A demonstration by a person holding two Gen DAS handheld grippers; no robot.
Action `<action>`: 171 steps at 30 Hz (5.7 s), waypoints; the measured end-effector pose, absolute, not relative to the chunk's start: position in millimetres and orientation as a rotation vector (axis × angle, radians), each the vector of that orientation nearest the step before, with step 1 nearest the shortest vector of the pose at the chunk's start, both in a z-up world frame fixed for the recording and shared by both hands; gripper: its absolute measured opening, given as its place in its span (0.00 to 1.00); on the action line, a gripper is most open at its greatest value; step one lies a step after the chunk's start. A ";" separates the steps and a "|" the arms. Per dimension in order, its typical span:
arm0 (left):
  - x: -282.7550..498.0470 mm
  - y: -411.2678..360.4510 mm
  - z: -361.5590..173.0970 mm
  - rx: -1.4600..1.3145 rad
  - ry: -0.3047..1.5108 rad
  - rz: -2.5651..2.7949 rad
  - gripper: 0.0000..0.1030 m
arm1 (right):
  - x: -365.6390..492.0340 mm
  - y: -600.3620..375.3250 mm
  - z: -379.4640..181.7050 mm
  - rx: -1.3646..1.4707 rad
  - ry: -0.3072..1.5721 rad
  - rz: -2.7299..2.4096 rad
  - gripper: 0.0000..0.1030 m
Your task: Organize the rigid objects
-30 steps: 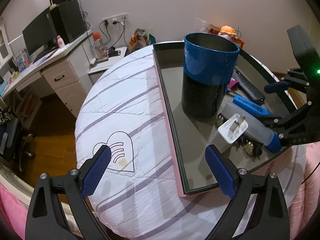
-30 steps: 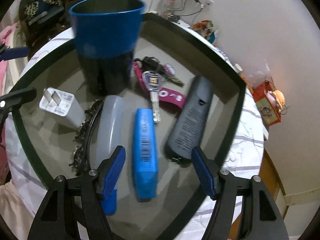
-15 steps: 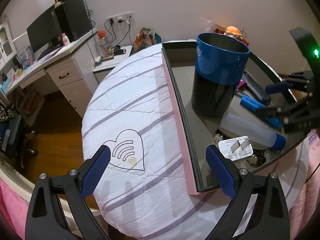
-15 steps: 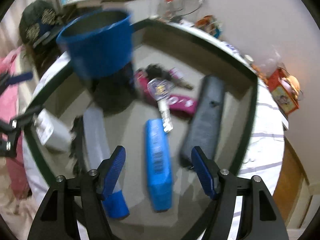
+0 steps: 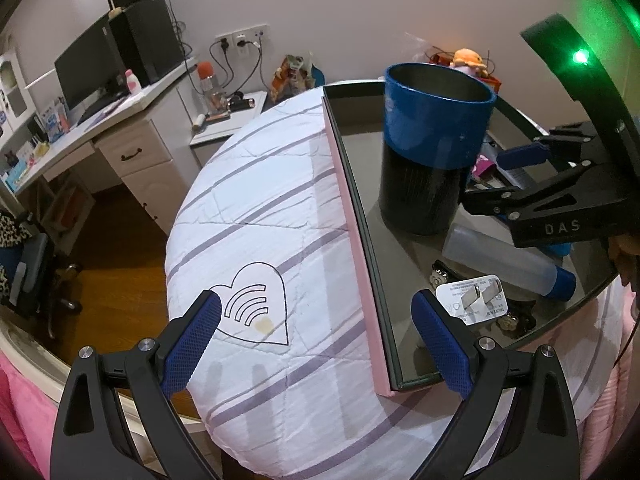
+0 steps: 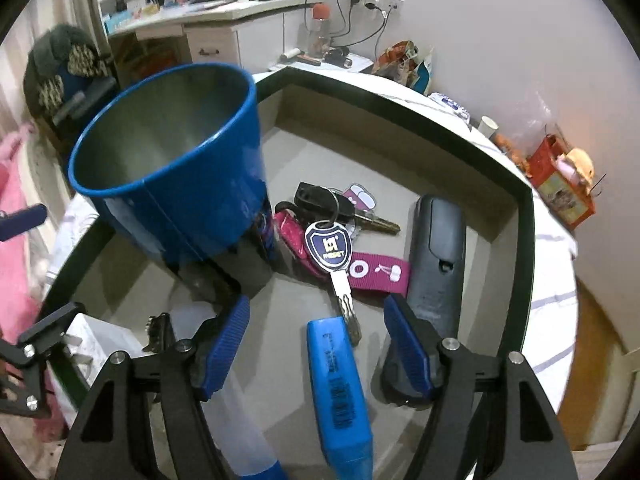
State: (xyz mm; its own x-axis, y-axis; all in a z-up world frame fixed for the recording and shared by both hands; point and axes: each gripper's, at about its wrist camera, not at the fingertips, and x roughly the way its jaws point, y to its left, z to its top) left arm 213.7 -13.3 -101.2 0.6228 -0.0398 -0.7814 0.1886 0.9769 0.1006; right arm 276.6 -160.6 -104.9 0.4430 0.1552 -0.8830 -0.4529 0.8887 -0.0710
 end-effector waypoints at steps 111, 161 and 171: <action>128.9 -61.6 17.2 0.044 0.517 -0.191 0.99 | 121.9 -233.9 9.3 -0.018 0.621 0.358 0.80; -23.5 -17.2 23.3 0.045 0.228 -0.144 1.00 | -41.6 -182.7 21.1 -0.004 0.231 0.093 1.00; -30.6 -22.7 20.6 0.073 0.184 -0.098 1.00 | -47.7 -185.1 19.7 -0.016 0.189 0.071 1.00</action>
State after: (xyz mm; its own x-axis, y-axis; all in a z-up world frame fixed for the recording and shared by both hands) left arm -30.6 -22.7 20.6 0.9783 -0.0909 -0.1863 0.1043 0.9925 0.0636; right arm -47.7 -185.1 19.7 0.9796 0.0691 -0.1886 -0.0721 0.9973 -0.0095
